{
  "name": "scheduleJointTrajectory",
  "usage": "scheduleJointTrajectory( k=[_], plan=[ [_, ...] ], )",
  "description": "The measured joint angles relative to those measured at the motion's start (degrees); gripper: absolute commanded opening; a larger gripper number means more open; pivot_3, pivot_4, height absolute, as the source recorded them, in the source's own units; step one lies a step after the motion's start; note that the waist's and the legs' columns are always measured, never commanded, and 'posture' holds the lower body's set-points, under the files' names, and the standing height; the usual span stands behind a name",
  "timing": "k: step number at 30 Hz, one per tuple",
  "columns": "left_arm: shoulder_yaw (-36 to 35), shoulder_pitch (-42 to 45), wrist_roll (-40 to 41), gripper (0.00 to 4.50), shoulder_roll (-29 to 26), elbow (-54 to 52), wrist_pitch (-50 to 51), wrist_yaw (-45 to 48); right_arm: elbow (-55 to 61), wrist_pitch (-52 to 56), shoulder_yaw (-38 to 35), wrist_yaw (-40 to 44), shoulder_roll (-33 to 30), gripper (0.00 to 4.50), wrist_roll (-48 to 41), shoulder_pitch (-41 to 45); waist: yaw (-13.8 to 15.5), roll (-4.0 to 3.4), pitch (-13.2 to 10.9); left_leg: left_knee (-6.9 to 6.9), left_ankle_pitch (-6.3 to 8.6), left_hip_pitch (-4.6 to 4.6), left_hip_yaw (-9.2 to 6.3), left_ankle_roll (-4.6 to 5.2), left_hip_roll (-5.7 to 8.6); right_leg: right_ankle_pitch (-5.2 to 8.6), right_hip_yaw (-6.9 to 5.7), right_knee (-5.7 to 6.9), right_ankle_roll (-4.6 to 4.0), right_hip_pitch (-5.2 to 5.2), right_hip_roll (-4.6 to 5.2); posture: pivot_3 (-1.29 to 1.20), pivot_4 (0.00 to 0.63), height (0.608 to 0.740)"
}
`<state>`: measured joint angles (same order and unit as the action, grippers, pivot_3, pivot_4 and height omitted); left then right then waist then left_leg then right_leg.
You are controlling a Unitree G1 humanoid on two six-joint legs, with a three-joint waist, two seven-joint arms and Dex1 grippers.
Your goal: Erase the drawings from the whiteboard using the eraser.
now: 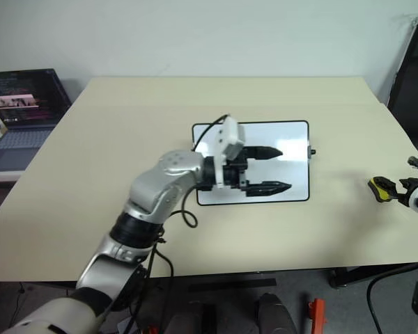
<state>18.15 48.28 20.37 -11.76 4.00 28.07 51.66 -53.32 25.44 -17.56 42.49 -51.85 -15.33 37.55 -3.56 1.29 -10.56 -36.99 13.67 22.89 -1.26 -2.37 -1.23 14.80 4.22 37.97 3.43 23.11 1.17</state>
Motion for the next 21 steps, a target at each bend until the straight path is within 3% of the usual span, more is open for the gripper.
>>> scheduleJointTrajectory(
  k=[10, 13, 21],
  plan=[
    [1.7, -0.6, -2.9, 4.5, 1.4, 0.9, 0.4, -0.3, -5.5, -3.7, 1.9, 1.2, 0.1, 4.47, 2.9, 2.1, 0.2, -0.02, 0.0, -0.01, 0.0, 0.02, 0.01, -0.01, 0.0, 0.0, 0.01, 0.01, 0.0, 0.03, 0.01, 0.0, 0.15, 0.74],
    [1.7, -0.8, -3.1, 4.5, 1.6, 0.7, 0.6, -0.3, -5.8, -3.8, 2.1, 1.4, 0.3, 3.98, 3.1, 2.5, 0.2, -0.02, 0.0, -0.01, 0.0, 0.03, 0.01, -0.01, 0.0, 0.0, 0.01, 0.0, 0.0, 0.03, 0.01, 0.0, 0.15, 0.74],
    [1.6, -1.0, -3.4, 4.5, 1.0, 0.7, 1.3, -0.3, -7.7, -3.8, 3.2, 2.0, 0.3, 1.26, 4.9, 2.8, 0.2, -0.02, 0.0, -0.01, 0.0, 0.02, 0.01, -0.01, 0.0, 0.0, 0.01, 0.01, 0.0, 0.03, 0.02, 0.0, 0.15, 0.74]
  ],
)
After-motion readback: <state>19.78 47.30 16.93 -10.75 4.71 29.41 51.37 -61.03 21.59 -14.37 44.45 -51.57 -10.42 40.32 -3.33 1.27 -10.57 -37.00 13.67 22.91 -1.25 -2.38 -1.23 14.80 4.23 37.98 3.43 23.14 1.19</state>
